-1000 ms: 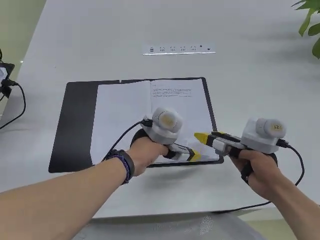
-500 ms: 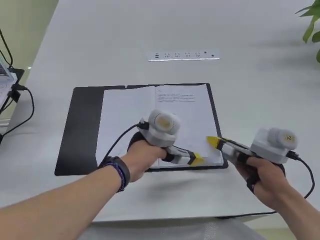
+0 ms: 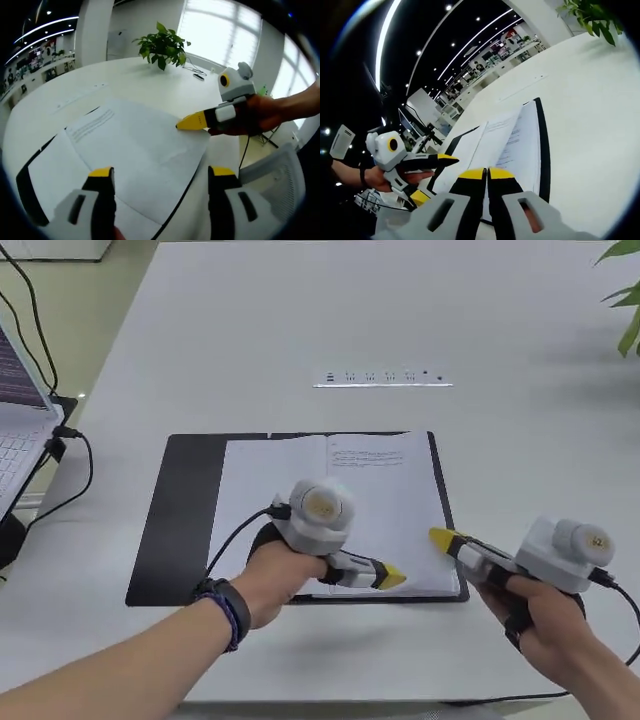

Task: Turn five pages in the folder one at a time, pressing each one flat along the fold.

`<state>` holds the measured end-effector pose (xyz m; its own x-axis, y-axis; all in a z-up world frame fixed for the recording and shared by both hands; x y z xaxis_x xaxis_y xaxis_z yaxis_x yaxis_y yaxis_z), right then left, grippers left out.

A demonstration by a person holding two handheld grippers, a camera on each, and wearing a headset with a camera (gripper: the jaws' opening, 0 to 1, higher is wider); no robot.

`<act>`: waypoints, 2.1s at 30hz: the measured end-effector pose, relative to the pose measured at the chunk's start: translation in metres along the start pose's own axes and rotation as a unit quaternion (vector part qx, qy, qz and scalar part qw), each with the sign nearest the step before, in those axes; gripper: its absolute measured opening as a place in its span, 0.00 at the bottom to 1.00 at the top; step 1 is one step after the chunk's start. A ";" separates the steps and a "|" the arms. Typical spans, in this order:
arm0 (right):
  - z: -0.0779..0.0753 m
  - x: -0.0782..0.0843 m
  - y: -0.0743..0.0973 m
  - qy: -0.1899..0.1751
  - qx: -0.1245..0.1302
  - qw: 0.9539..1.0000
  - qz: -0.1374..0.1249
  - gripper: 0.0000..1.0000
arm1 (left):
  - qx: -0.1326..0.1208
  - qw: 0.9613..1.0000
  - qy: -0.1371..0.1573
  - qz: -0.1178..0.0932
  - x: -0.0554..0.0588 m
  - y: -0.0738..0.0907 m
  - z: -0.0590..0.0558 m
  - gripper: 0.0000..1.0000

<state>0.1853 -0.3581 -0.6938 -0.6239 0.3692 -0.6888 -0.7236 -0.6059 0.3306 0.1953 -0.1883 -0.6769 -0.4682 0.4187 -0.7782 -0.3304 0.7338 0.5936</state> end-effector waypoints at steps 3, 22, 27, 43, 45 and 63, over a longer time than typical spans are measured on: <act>0.003 -0.001 -0.002 -0.004 -0.001 1.000 -0.005 0.00 | -0.005 1.000 -0.001 -0.005 -0.002 0.006 0.003 0.76; 0.029 -0.015 -0.016 0.008 -0.029 0.999 -0.017 0.00 | -0.055 0.998 0.017 -0.041 0.002 0.059 0.025 0.77; 0.033 -0.015 -0.021 0.000 -0.029 0.999 -0.018 0.00 | -0.071 0.996 0.025 -0.043 0.006 0.074 0.032 0.76; 0.052 -0.013 -0.035 -0.019 -0.037 0.999 -0.027 0.00 | -0.103 0.992 0.035 -0.062 0.018 0.114 0.044 0.77; 0.055 -0.014 -0.037 -0.016 -0.040 0.999 -0.024 0.00 | -0.110 0.991 0.040 -0.065 0.022 0.121 0.047 0.77; 0.089 -0.008 -0.061 -0.007 -0.068 0.998 0.001 0.00 | -0.169 0.978 0.082 -0.093 0.053 0.180 0.077 0.77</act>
<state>0.2080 -0.2612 -0.6514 -0.6297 0.3765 -0.6795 -0.6762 -0.6963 0.2408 0.1739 0.0072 -0.6272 -0.4899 0.1832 -0.8523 -0.6615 0.5586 0.5003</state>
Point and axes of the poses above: the centre of the closed fingertips' face, and the gripper's own axes: y roughly backward along the fingers, z roughly to its left, x roughly out of its underside, the point moved 7 cm from there along y, roughly backward along the fingers, and after that the axes turned 2 degrees about -z, right-handed, at the moved point
